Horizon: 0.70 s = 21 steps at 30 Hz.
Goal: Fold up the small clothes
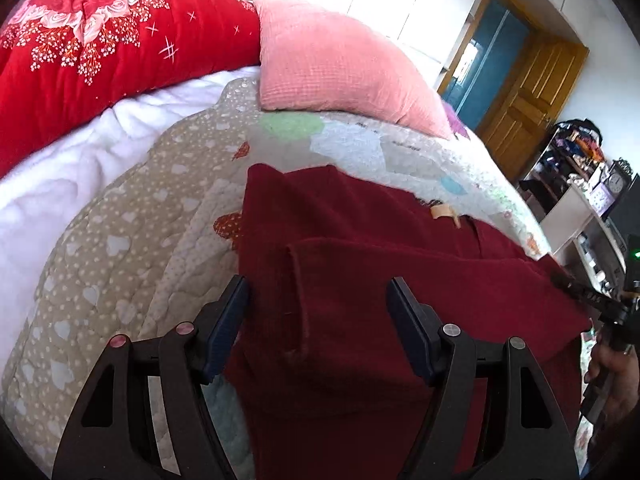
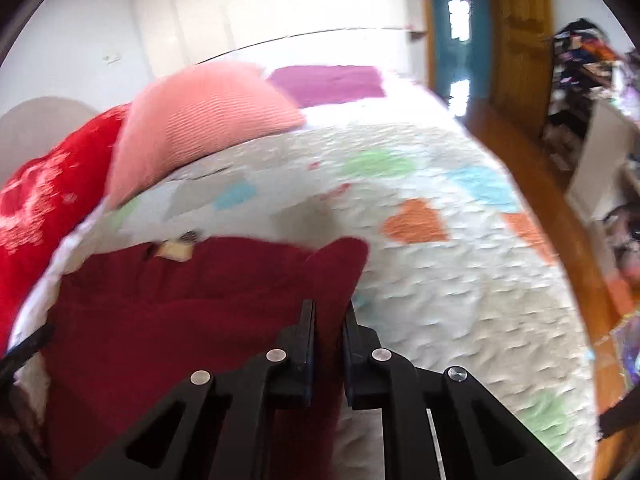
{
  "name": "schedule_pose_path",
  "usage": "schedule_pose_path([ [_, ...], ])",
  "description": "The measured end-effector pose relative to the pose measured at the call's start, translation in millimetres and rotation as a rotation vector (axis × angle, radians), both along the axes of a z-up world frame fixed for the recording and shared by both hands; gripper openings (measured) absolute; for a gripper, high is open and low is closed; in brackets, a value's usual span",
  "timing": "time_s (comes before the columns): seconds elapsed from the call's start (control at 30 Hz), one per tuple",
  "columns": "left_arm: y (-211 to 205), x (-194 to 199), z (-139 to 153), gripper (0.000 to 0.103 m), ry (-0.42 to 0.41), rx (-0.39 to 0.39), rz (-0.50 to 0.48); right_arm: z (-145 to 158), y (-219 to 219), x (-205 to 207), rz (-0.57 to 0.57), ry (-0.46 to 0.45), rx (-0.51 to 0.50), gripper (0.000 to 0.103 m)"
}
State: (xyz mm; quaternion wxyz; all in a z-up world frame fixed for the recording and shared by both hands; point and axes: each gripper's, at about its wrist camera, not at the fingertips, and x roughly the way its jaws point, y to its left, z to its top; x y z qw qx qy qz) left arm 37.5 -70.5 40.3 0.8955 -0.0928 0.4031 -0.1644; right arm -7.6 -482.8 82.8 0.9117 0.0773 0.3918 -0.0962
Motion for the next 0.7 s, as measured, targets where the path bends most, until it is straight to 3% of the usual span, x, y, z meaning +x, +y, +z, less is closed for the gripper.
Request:
schedule_pose_path([
  [0.1,2.5,5.5,-9.5,0.071,0.057,0.024,0.018,-24.3,-7.0,4.9,0.002,0.079,0.031,0.01],
  [0.23,4.7,5.4,-10.0,0.071,0.059,0.04,0.034,-0.5,-8.8,-19.1,-0.053,0.024,0.054,0.023],
  [0.3,2.8,3.7,-10.4,0.071,0.052,0.066,0.039,15.7,5.6,-35.2,0.002,-0.016,0.064,0.023],
  [0.37,1.1,3.7,-14.1,0.071,0.065,0.083,0.039,22.7,36.8,-52.8,0.137,-0.008,0.034,0.023],
  [0.43,1.5,2.8,-14.8,0.071,0.064,0.086,0.037,8.4,65.8,-54.3,0.211,0.049,-0.054,0.023],
  [0.5,2.1,-0.8,-10.4,0.071,0.048,0.096,0.041,-16.2,66.3,-52.1,0.143,0.14,-0.117,0.023],
  [0.53,2.2,-4.0,-6.7,0.071,0.033,0.11,0.042,-26.7,60.5,-53.0,0.126,0.162,-0.082,0.021],
  [0.7,4.1,-30.9,13.3,0.071,-0.035,0.151,0.012,17.7,58.9,-91.2,0.132,0.048,0.007,0.024],
])
